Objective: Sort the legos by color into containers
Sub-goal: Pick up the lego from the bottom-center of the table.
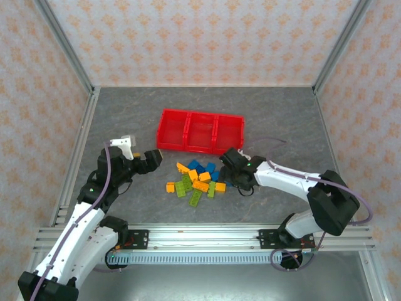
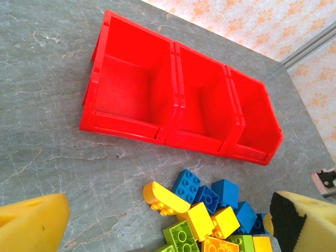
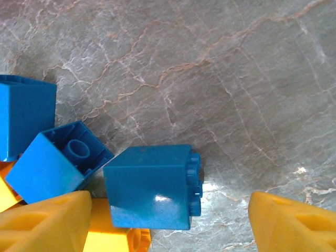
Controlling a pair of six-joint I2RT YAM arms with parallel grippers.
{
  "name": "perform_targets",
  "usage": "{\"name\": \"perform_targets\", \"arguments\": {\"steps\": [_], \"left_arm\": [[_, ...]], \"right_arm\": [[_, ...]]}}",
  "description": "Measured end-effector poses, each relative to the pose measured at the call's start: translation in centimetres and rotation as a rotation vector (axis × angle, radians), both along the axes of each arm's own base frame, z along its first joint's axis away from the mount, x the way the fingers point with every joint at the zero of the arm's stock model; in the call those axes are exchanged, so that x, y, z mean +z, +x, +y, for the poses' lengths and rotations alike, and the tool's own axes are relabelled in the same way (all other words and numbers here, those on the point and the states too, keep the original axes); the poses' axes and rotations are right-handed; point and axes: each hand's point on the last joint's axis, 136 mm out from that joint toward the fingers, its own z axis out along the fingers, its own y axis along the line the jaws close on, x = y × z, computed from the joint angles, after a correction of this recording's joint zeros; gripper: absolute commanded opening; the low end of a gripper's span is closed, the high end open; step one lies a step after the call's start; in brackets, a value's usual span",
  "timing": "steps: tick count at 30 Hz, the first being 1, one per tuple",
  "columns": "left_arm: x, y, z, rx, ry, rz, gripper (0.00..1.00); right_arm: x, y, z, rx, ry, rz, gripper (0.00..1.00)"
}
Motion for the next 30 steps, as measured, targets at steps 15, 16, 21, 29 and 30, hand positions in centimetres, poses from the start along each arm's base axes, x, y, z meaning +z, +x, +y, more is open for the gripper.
{"name": "perform_targets", "arguments": {"steps": [15, 16, 21, 29, 30], "left_arm": [[0.1, -0.1, 0.0, 0.0, -0.002, -0.007, 0.99], [0.1, -0.1, 0.0, 0.0, -0.002, -0.007, 0.99], [0.1, -0.1, 0.0, 0.0, -0.002, -0.007, 0.99], [0.0, -0.1, 0.0, -0.002, -0.001, -0.007, 0.99], [0.0, -0.1, 0.0, -0.002, -0.001, -0.007, 0.99]], "right_arm": [[-0.4, 0.3, 0.0, 0.019, -0.01, -0.034, 0.66], [-0.5, 0.4, 0.1, 0.02, -0.01, -0.035, 0.65], [-1.1, 0.6, -0.2, 0.036, -0.044, -0.036, 0.57], [-1.1, 1.0, -0.8, 0.07, -0.09, -0.067, 0.54], [-1.1, 1.1, -0.8, 0.071, -0.094, -0.07, 0.54]]}}
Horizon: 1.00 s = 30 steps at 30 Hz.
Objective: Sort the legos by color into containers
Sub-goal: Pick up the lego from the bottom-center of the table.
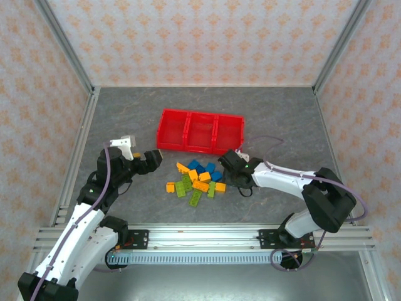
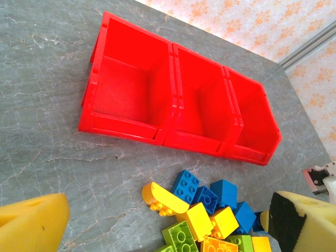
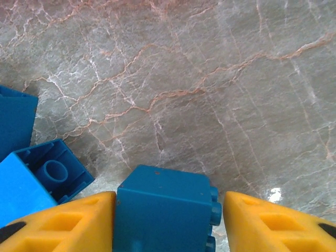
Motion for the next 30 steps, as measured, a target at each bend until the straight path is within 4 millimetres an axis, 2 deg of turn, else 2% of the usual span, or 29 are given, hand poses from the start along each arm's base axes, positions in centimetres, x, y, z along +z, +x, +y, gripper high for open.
{"name": "perform_targets", "arguments": {"steps": [9, 21, 22, 26, 30], "left_arm": [[0.0, 0.0, -0.1, -0.003, 0.002, 0.0, 0.99], [0.0, -0.1, -0.3, -0.009, 0.006, -0.001, 0.99], [0.0, -0.1, -0.3, -0.008, 0.006, -0.001, 0.99], [-0.1, -0.1, -0.2, -0.004, 0.008, -0.002, 0.99], [-0.1, -0.1, -0.2, -0.003, 0.009, -0.001, 0.99]], "right_arm": [[-0.3, 0.0, -0.2, 0.014, -0.02, 0.002, 0.52], [-0.2, 0.1, -0.2, 0.028, -0.029, -0.006, 0.38], [0.0, 0.1, -0.2, 0.03, -0.025, -0.011, 0.36], [1.5, 0.5, 0.1, 0.04, -0.002, -0.041, 0.35], [4.5, 1.4, 0.8, 0.053, 0.03, -0.098, 0.35]]}}
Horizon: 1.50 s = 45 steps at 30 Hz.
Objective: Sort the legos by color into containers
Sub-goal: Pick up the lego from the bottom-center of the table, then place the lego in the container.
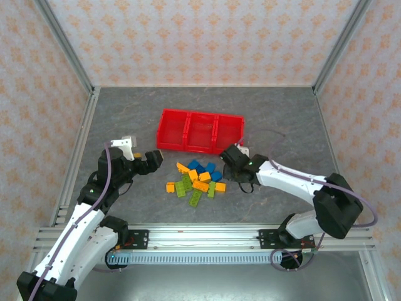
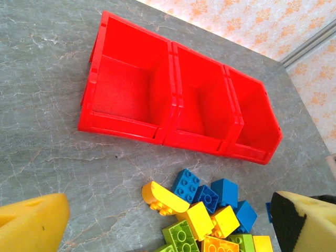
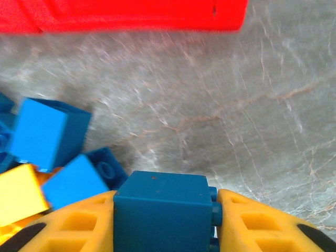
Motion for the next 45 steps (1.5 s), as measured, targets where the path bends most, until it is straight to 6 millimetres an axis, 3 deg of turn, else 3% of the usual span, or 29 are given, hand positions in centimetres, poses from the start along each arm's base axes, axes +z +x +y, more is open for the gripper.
{"name": "perform_targets", "arguments": {"steps": [7, 12, 16, 21, 28, 33, 37, 43, 45], "left_arm": [[0.0, 0.0, 0.0, 0.0, 0.0, 0.002, 0.99], [-0.2, 0.1, 0.0, 0.0, 0.001, 0.006, 0.99], [-0.2, 0.1, 0.0, 0.0, 0.001, 0.007, 0.99], [-0.4, 0.1, 0.0, 0.0, 0.003, 0.011, 0.99], [-1.4, 0.2, -0.1, -0.001, 0.01, 0.043, 0.99], [-1.9, 0.3, -0.3, -0.011, 0.013, 0.063, 0.99], [-1.9, 0.3, -0.4, -0.011, 0.014, 0.065, 0.99], [-2.1, 0.4, -0.4, -0.014, 0.014, 0.072, 0.99], [-2.3, 0.4, -0.5, -0.014, 0.014, 0.077, 0.99]], "right_arm": [[7.7, 3.4, 2.0, 0.046, 0.059, -0.184, 0.35], [10.4, 7.0, 1.9, 0.05, 0.033, -0.261, 0.35], [9.6, 10.4, 1.1, 0.046, -0.023, -0.262, 0.35], [6.8, 14.2, 0.1, 0.061, -0.084, -0.22, 0.36], [2.4, 16.2, 0.4, 0.121, -0.122, -0.148, 0.37], [0.4, 17.1, 1.3, 0.153, -0.13, -0.114, 0.44], [0.3, 17.2, 1.4, 0.159, -0.132, -0.114, 0.52], [1.5, 17.7, 1.6, 0.146, -0.124, -0.126, 0.73], [1.7, 17.7, 1.6, 0.142, -0.121, -0.126, 0.74]]}}
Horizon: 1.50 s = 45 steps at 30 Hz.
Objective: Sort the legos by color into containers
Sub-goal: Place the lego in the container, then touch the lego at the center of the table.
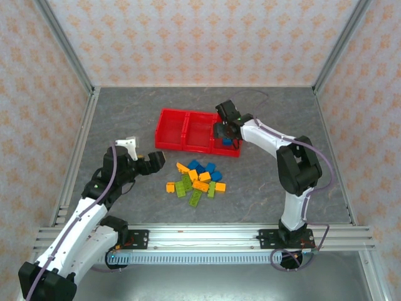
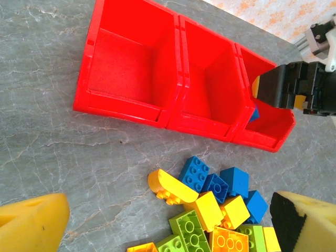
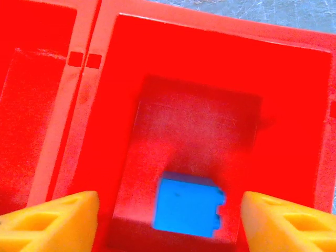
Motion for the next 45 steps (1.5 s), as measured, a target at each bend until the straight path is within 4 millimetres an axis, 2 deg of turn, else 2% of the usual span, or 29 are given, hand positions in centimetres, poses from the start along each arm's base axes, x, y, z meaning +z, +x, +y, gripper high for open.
{"name": "perform_targets", "arguments": {"steps": [5, 10, 13, 16, 18, 20, 24, 27, 35, 45], "left_arm": [[-0.2, 0.0, -0.2, -0.009, -0.004, 0.008, 0.99], [-0.2, 0.0, -0.2, -0.012, -0.005, 0.009, 0.99], [-0.2, 0.0, -0.2, -0.012, -0.005, 0.008, 0.99], [-0.2, 0.0, -0.2, -0.012, -0.006, 0.009, 0.99], [-0.2, 0.0, -0.2, -0.012, -0.006, 0.009, 0.99], [-0.2, 0.0, -0.2, -0.012, -0.006, 0.009, 0.99], [-0.2, 0.0, -0.2, -0.012, -0.006, 0.009, 0.99], [-0.2, 0.0, -0.2, -0.012, -0.006, 0.009, 0.99], [-0.2, 0.0, -0.2, -0.012, -0.005, 0.008, 0.99], [-0.2, 0.0, -0.2, -0.012, -0.005, 0.008, 0.99]], "right_arm": [[1.4, -0.8, -0.1, -0.009, 0.026, 0.009, 0.75], [5.6, -2.1, 0.1, -0.019, 0.107, -0.031, 0.75], [8.4, -3.8, 1.0, 0.008, 0.164, -0.069, 0.76], [9.2, -6.7, 2.6, 0.078, 0.19, -0.063, 0.76], [8.5, -8.8, 3.9, 0.139, 0.193, -0.03, 0.73], [6.7, -10.6, 4.4, 0.181, 0.175, 0.021, 0.7], [1.9, -13.8, 3.2, 0.221, 0.101, 0.15, 0.68], [-0.3, -15.4, 2.4, 0.233, 0.063, 0.214, 0.68], [-3.3, -17.1, 3.0, 0.3, 0.016, 0.301, 0.71], [-5.3, -17.7, 3.2, 0.328, 0.005, 0.352, 0.7]]}}
